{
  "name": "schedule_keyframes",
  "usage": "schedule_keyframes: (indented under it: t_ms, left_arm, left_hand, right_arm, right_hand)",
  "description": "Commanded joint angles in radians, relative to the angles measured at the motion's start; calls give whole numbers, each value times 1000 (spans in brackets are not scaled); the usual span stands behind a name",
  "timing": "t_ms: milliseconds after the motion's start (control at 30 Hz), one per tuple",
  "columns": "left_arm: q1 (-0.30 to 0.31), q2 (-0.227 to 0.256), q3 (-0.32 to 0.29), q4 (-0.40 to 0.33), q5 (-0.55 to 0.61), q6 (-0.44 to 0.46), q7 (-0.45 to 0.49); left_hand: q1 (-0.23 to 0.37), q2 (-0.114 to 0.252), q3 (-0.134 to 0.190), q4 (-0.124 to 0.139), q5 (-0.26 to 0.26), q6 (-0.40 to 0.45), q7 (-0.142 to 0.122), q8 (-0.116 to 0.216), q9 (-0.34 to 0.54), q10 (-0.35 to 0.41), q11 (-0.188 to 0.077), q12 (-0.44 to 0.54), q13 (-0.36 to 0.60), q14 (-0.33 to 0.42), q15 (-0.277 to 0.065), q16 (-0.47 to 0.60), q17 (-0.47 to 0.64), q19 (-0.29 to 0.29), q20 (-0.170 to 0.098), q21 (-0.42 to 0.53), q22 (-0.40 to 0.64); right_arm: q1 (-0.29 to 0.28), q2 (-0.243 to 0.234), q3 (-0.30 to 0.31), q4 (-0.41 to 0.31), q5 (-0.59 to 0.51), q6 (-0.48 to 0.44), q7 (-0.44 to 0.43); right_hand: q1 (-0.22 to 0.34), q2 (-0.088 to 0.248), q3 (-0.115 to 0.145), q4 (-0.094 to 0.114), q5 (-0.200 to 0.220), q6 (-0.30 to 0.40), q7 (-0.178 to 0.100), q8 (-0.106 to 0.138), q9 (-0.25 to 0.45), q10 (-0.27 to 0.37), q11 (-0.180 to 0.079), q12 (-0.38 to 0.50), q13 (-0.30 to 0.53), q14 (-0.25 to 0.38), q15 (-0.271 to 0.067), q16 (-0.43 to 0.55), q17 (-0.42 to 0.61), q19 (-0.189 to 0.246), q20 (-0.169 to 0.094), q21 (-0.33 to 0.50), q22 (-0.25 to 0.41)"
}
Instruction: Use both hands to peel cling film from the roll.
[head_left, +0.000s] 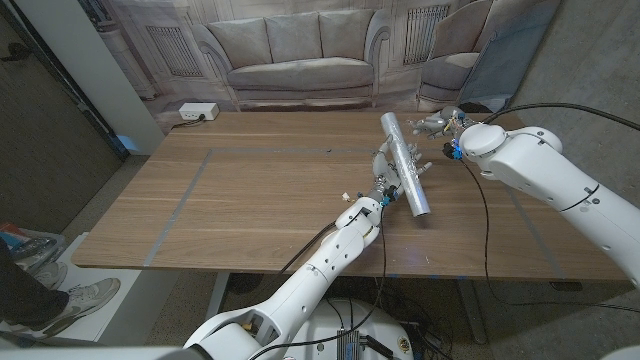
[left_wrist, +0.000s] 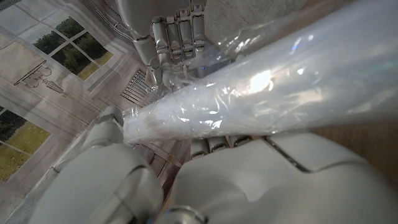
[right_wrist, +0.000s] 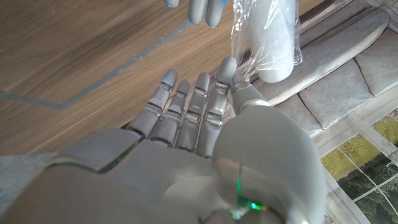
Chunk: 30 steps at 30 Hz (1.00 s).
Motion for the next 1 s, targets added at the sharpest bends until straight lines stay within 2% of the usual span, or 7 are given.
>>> schedule_keyframes:
  t_ms: [33,67,200,333,433,700,1000]
  left_arm:
    - [4,-19,-20,36,-38,-23,-89]
    - [18,-40,-33,35,-64,-27,-84]
    - [5,-16,-25,31,-62,2,-112]
    - [8,-18,-28,27,-80,18,-123]
    - [9,-20,-32,28,-92,30,-128]
    - [21,-21,-37,20,-103,31,-131]
    - [19,-21,-43,34,-133,50,-188]
  left_hand:
    - [16,13,-13,-15,13,-15,7,-8,2,-12,5,-6,3,-10,-41,-6,-1,5,-3,-2,2]
    - [13,24,-16,-12,15,-15,7,-9,2,-14,10,-7,3,-15,-36,-7,-1,-4,-2,-6,2]
    - [-2,46,-27,1,21,8,15,-4,3,-17,29,-7,4,-24,-22,-4,2,-16,9,-11,3]
    - [-17,58,-47,13,28,20,12,-4,7,120,30,39,4,20,-23,18,1,-14,12,-11,5]
    - [-18,60,-52,15,29,21,12,-7,6,160,26,53,4,43,-35,24,0,-11,15,-9,5]
    - [-27,65,-63,21,31,-14,12,-29,4,82,35,18,3,40,-27,15,-2,-2,17,-8,4]
    - [-26,79,-62,26,33,-19,10,-35,4,90,29,21,6,36,-28,12,-3,11,11,-3,4]
  right_arm:
    - [14,9,-10,8,-5,-8,1]
    - [16,9,-10,10,-5,-11,0]
    - [26,10,-13,23,-10,-18,-1]
    - [38,19,-15,31,-10,-33,-6]
    - [50,24,-19,38,-15,-44,-9]
    - [70,36,-17,57,-20,-68,-22]
    - [82,50,-22,79,-16,-82,-21]
  right_hand:
    - [9,-2,-2,5,3,5,5,5,2,10,2,-1,2,5,-4,0,1,2,-2,9,2]
    - [9,-3,-3,6,3,5,4,5,2,9,2,-2,2,5,-4,0,1,2,-3,9,2]
    - [10,-2,-2,6,4,5,5,5,2,8,1,-3,2,6,-5,-1,0,2,-4,10,2]
    - [10,-2,-3,7,4,4,4,5,2,8,2,-5,2,6,-5,-2,0,2,-4,12,2]
    - [10,-2,-3,7,4,3,5,5,3,10,1,-4,2,6,-5,-2,-1,2,-4,12,2]
    - [12,-2,-3,7,5,5,5,6,3,12,1,-5,2,9,-6,-3,-2,1,-5,14,2]
    - [11,-2,-4,9,5,4,6,6,1,15,-1,-6,2,12,-5,-4,-2,1,-5,17,1]
